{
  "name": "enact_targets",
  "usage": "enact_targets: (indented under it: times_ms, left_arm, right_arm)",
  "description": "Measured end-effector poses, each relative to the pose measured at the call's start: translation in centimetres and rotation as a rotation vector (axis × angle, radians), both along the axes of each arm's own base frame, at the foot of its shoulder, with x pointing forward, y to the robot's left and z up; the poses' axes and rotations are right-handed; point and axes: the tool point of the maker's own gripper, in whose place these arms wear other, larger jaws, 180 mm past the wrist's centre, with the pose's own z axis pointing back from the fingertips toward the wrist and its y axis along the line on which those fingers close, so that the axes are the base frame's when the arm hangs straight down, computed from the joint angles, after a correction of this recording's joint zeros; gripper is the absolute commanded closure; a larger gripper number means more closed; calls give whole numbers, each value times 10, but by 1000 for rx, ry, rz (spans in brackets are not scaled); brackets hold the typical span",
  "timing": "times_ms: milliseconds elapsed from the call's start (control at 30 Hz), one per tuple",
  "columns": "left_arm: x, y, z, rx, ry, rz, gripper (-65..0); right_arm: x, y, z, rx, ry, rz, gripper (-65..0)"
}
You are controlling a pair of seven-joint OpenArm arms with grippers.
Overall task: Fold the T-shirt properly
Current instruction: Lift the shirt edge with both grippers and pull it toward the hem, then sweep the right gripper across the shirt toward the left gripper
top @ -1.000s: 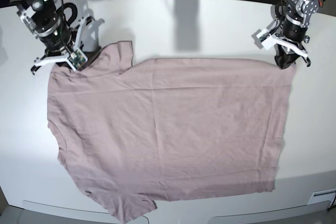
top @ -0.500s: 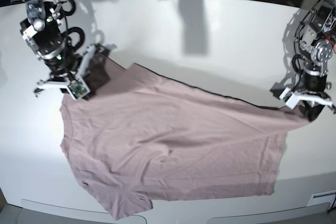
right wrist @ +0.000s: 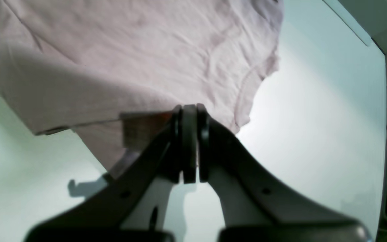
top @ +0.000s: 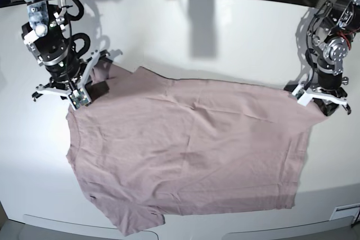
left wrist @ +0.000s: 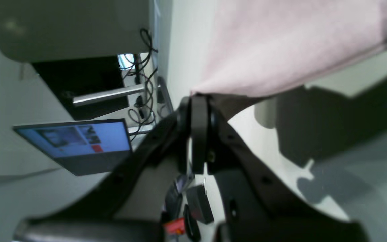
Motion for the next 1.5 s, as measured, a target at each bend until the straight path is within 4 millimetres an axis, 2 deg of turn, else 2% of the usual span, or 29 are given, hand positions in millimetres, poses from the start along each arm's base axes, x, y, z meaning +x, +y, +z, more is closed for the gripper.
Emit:
enact_targets:
  times_ms: [133,300,600,733,833,1000,1067,1233,1333,1400,1500]
  left_arm:
    - [-6,-9,-8,-86,72,7,0]
    - [0,-30,10,-115,47,-30,0]
    - [0,-22,20,-85,42,-17,0]
    - [1,-23,21,-89,38,-23,0]
    - [5,-29,19,-183,49,-13,0]
    - [25,-35,35,-251,4,-22,0]
    - [33,-40,40,-314,-7,-24,0]
    - [55,-44,62,-373,-59,-33,0]
    - [65,-40,60,-419,-57,-30,0]
    - [70,-32,52,-420,-39,-11,0]
    - [80,-27,45,-428,-41,13,0]
  right_arm:
    - [0,1,0,6,0,-1,0]
    - [-1,3,-2,29,14,-3,0]
    - [7,5,6,53,-10,-5,0]
    - [21,7,20,73,-53,-4,0]
    - [34,7,22,124,-62,-11,0]
    - [56,-21,-8,133,0,-109,0]
    - [66,-27,-18,147,24,-137,0]
    - [98,-23,-30,180,63,-123,0]
    - [117,-25,-20,189,57,-131,0]
    - [131,-26,-4,177,35,-132,0]
    - [149,-14,18,169,-9,-89,0]
